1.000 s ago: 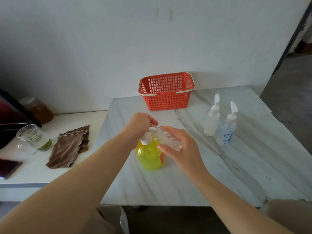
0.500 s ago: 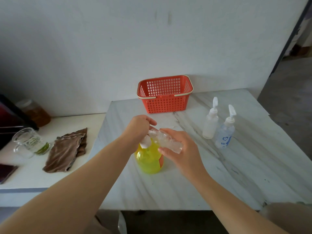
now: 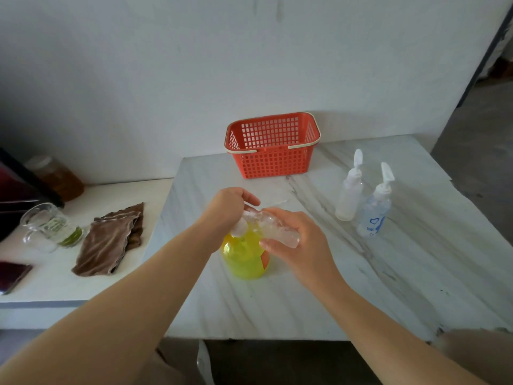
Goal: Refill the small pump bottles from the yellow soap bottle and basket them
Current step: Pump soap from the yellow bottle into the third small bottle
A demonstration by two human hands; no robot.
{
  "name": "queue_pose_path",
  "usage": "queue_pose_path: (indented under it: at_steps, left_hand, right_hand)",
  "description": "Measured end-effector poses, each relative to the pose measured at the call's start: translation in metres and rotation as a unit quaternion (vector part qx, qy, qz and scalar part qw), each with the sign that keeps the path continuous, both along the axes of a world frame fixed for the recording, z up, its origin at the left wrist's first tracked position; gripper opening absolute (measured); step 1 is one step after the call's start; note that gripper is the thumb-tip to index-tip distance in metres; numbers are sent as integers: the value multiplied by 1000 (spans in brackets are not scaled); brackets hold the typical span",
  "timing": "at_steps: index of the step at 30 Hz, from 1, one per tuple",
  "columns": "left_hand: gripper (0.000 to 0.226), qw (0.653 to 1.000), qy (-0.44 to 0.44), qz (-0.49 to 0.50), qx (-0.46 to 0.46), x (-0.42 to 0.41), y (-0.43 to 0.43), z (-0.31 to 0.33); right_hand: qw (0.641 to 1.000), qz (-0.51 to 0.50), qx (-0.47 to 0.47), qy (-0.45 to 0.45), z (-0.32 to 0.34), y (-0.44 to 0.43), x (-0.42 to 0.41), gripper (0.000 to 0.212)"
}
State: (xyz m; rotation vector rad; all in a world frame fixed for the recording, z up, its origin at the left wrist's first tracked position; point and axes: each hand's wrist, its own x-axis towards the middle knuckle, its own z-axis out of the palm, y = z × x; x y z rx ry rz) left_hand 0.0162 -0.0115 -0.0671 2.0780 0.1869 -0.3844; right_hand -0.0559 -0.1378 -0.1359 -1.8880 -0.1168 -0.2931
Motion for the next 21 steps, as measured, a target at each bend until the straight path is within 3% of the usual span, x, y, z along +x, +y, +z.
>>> queue_pose_path:
  at_steps: [8,21]
  left_hand:
    - [27,996,-43,4,-72,-3,-7,10]
    - [39,999,-26,4,-43,-1,-1,-3]
  right_hand:
    - [1000,2,-21,-23,10,-10,6,46]
    - [999,38,-20,1,7,-11,8,46]
